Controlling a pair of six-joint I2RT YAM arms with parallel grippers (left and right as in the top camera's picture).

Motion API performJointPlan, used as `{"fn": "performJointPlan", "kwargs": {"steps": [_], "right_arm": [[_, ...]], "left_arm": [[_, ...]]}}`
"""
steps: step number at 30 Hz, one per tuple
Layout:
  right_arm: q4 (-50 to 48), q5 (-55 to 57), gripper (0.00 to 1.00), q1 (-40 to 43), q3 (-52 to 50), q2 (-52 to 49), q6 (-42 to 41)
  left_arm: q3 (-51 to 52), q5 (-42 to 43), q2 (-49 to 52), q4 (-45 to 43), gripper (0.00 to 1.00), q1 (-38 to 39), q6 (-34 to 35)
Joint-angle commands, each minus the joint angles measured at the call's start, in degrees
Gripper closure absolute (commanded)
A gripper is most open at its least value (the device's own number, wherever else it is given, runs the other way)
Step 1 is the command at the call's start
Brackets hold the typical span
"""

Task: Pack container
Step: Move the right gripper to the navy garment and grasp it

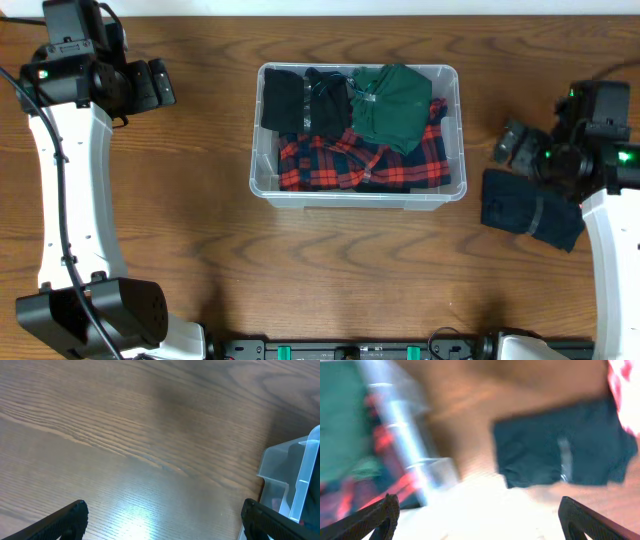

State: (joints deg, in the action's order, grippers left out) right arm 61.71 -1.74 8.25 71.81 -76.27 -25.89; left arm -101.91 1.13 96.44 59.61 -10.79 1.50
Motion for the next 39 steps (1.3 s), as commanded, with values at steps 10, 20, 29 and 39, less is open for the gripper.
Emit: {"fn": "performJointPlan", "kwargs": {"steps": [10, 20, 29, 39], "right_arm": [[-20.79, 3.54, 0.01, 8.52, -21.31, -0.15, -12.85], [-20.37, 9.90, 0.01, 12.00, -26.32, -2.49, -17.27], [-25.53, 12.22, 0.01, 14.60, -32.00, -2.51, -28.09], [-38.53, 11.87, 0.01, 14.60, -37.99, -2.49, -24.59]], "left_arm": [[-0.70, -0.09, -0.26, 0.15, 0.02, -0.17, 0.11], [-0.70, -0.09, -0.26, 0.17, 0.02, -0.17, 0.11], [-0.70, -0.09, -0.26, 0.17, 0.02, -0.17, 0.11], [-0.70, -0.09, -0.26, 0.17, 0.02, -0.17, 0.11]]}}
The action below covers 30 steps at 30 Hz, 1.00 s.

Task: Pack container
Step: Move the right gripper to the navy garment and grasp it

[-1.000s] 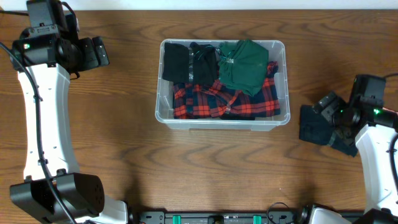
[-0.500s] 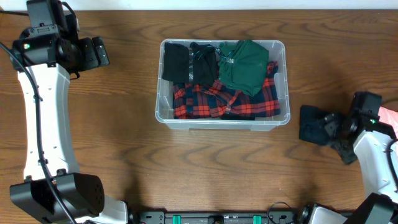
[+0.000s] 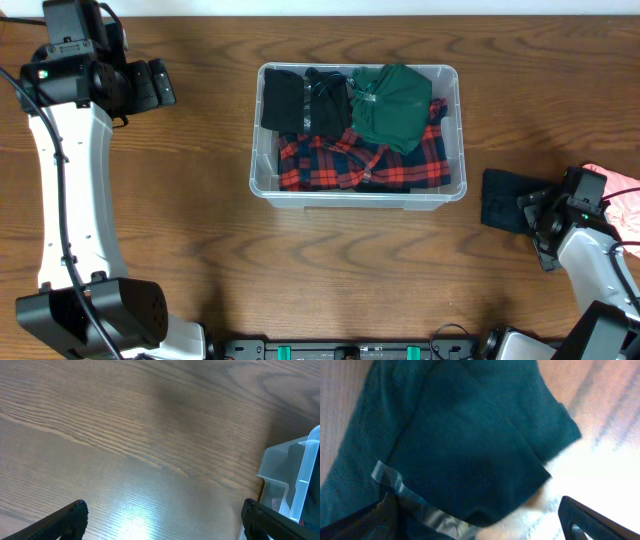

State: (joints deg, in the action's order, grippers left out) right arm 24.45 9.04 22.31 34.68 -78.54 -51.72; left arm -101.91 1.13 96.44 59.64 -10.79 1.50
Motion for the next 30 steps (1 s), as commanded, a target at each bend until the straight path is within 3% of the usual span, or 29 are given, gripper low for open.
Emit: {"fn": "performJointPlan", "kwargs": {"steps": [1, 15, 17, 20, 24, 28, 30], "right_arm": [[-2.21, 1.09, 0.01, 0.57, -1.18, -0.24, 1.25], [-8.81, 1.01, 0.06, 0.55, -1.81, -5.29, 5.09], [-9.05, 0.96, 0.11, 0.55, -1.81, -6.99, 5.09], [-10.05, 0.00, 0.32, 0.55, -1.81, -9.03, 6.49], [-12.17, -2.43, 0.76, 0.55, -1.79, -9.53, 10.27], [-14.03, -5.51, 0.93, 0.55, -1.77, -9.42, 14.05], [-14.56, -7.50, 0.95, 0.55, -1.66, -8.98, 16.13]], "left_arm": [[-0.70, -0.09, -0.26, 0.15, 0.02, -0.17, 0.11], [-0.70, -0.09, -0.26, 0.15, 0.02, -0.17, 0.11], [-0.70, -0.09, -0.26, 0.15, 0.02, -0.17, 0.11], [-0.70, -0.09, -0.26, 0.15, 0.02, -0.17, 0.11], [-0.70, -0.09, -0.26, 0.15, 0.02, -0.17, 0.11], [-0.70, -0.09, -0.26, 0.15, 0.02, -0.17, 0.11], [-0.70, -0.09, -0.26, 0.15, 0.02, -0.17, 0.11]]}}
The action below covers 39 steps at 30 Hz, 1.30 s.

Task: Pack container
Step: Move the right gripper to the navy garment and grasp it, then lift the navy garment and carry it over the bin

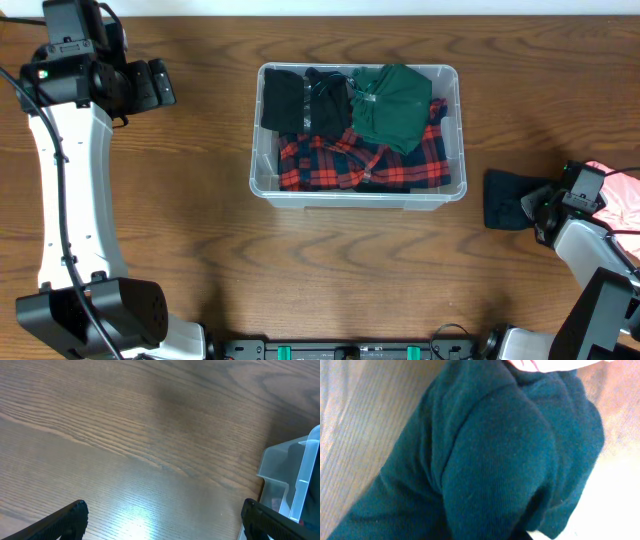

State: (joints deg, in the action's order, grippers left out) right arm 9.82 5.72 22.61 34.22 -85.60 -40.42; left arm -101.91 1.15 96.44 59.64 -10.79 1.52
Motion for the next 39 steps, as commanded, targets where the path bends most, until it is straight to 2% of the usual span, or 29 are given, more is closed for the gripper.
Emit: {"fn": "performJointPlan", "kwargs": {"steps": [1, 5, 10, 18, 22, 28, 33, 39], "right_arm": [[0.00, -5.29, 0.96, 0.24, -1.07, -1.42, 5.84], [0.83, -10.14, 0.96, 0.24, 0.50, 2.08, 9.90], [4.22, -23.47, 0.96, 0.24, 4.83, 9.84, 16.87], [16.68, -27.17, 0.99, 0.20, 15.43, 23.93, 15.19], [17.22, -28.74, 0.99, -0.92, 16.83, 29.20, 9.25], [17.38, -27.32, 0.99, -8.70, 16.76, 31.23, -6.69], [15.23, -15.10, 0.99, -21.49, 16.68, 29.16, -16.33], [8.15, 0.74, 0.99, -37.51, 16.68, 24.33, -21.70]], "left_arm": [[-0.70, -0.11, -0.26, 0.15, 0.02, -0.17, 0.09], [-0.70, -0.11, -0.26, 0.15, 0.02, -0.17, 0.09], [-0.70, -0.11, -0.26, 0.15, 0.02, -0.17, 0.09], [-0.70, -0.11, -0.26, 0.15, 0.02, -0.17, 0.09], [-0.70, -0.11, -0.26, 0.15, 0.02, -0.17, 0.09], [-0.70, -0.11, -0.26, 0.15, 0.02, -0.17, 0.09], [-0.70, -0.11, -0.26, 0.15, 0.02, -0.17, 0.09], [-0.70, -0.11, -0.26, 0.15, 0.02, -0.17, 0.09]]}}
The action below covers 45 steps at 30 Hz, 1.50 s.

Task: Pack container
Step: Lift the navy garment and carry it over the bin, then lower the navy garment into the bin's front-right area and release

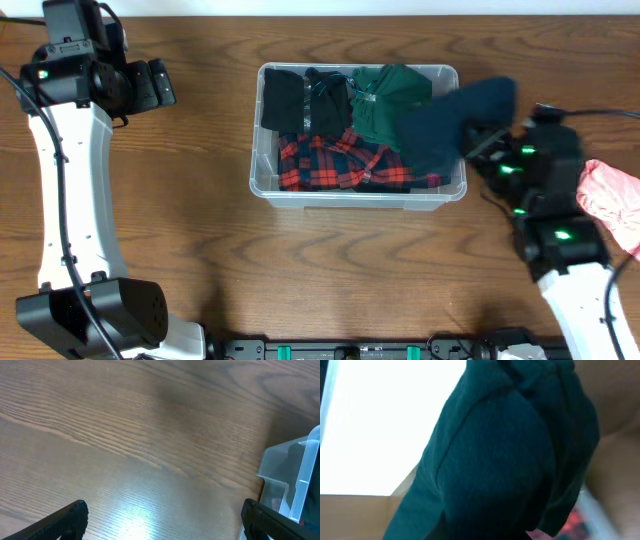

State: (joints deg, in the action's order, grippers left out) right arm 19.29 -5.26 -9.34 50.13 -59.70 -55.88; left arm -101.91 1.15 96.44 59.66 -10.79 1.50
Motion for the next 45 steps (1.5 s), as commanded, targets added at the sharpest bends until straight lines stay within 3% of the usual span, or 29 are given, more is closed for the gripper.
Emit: {"fn": "performJointPlan", "kwargs": {"steps": [1, 11, 17, 19, 23, 27, 30, 37, 41, 45], "right_arm": [[-1.75, 14.56, 0.98, -7.65, 0.76, -2.43, -7.21], [3.34, 34.71, 0.98, -21.68, 0.76, -9.92, -18.45], [6.05, 35.52, 0.97, -22.73, 0.76, -11.74, -18.10], [5.60, 34.88, 0.79, -22.91, 0.76, -11.96, -16.00], [3.72, 34.80, 0.28, -23.87, 0.79, -11.96, -11.69], [1.99, 34.77, 0.11, -25.24, 0.98, -11.93, -7.91], [1.95, 34.56, 0.09, -26.36, 1.95, -11.93, -2.82], [1.99, 31.56, 0.23, -28.61, 6.49, -11.93, 27.71], [2.51, 30.25, 0.28, -28.55, 7.65, -11.93, 40.70], [5.60, 30.25, 0.28, -28.57, 7.65, -11.93, 41.77]], "left_arm": [[-0.70, -0.11, -0.26, 0.13, 0.02, -0.17, 0.11], [-0.70, -0.11, -0.26, 0.13, 0.02, -0.17, 0.11], [-0.70, -0.11, -0.26, 0.13, 0.02, -0.17, 0.11], [-0.70, -0.11, -0.26, 0.13, 0.02, -0.17, 0.11], [-0.70, -0.11, -0.26, 0.13, 0.02, -0.17, 0.11], [-0.70, -0.11, -0.26, 0.13, 0.02, -0.17, 0.11], [-0.70, -0.11, -0.26, 0.13, 0.02, -0.17, 0.11], [-0.70, -0.11, -0.26, 0.13, 0.02, -0.17, 0.11], [-0.70, -0.11, -0.26, 0.13, 0.02, -0.17, 0.11], [-0.70, -0.11, -0.26, 0.13, 0.02, -0.17, 0.11]]}}
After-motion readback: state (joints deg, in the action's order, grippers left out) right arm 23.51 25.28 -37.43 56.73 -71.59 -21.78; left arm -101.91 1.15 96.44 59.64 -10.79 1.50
